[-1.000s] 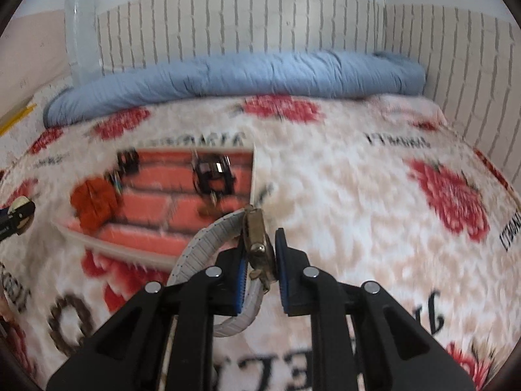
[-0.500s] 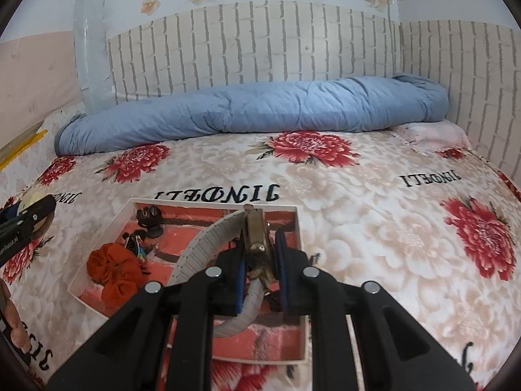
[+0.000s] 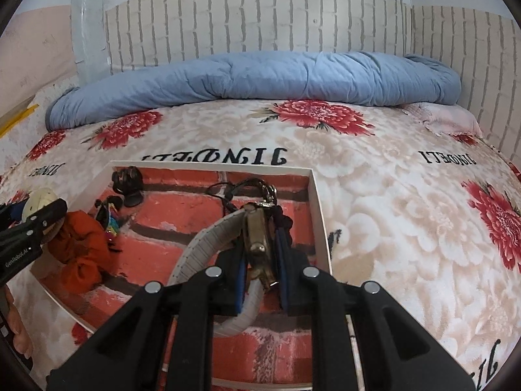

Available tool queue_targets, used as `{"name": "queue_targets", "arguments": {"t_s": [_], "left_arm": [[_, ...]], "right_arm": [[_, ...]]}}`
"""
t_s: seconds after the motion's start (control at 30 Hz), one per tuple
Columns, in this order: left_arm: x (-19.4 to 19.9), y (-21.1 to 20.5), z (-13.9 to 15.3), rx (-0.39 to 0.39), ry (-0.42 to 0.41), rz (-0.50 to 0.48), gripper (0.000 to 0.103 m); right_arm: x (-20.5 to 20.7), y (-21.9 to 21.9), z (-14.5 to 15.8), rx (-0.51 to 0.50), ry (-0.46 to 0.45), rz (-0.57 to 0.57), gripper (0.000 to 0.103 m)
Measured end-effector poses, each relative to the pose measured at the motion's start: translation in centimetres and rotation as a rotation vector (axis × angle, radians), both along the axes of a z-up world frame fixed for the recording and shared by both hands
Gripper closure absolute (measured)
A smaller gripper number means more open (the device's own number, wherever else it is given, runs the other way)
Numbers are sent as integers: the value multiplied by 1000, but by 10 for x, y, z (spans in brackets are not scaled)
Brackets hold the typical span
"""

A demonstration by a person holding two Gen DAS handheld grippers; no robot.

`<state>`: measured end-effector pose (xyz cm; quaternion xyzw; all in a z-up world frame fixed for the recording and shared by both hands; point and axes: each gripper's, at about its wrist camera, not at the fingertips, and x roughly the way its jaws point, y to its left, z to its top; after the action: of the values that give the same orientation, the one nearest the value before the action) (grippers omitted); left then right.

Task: Organize jewelry
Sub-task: 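Carry the pineapple clip and white watch into the tray and release both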

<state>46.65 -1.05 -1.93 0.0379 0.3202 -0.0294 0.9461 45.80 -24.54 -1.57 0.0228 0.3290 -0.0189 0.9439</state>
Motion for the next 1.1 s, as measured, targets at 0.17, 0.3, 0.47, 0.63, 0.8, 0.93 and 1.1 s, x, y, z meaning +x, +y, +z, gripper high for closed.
{"name": "queue_targets", "arguments": {"t_s": [0.17,0.3,0.47,0.63,0.8,0.93,1.1], "left_arm": [[2,4,-5,-22,18,-2,49],[3,0,-8,-6,21,-5,48],[6,0,-16,2,39,-2,48],[9,0,-21,14,49,4,48],[12,-3,-25,35,52,7,48],[14,-1,-27,39,55,7,48],[19,1,-31,48,52,16,47]], "right_arm": [[2,0,-2,-1,4,0,87],[3,0,-4,-1,7,0,87],[5,0,-10,-3,19,-1,87],[8,-1,-12,0,28,-7,87],[11,-2,-15,7,42,-13,87],[13,-5,-18,16,43,-25,87],[16,-9,-23,26,60,-39,87]]}}
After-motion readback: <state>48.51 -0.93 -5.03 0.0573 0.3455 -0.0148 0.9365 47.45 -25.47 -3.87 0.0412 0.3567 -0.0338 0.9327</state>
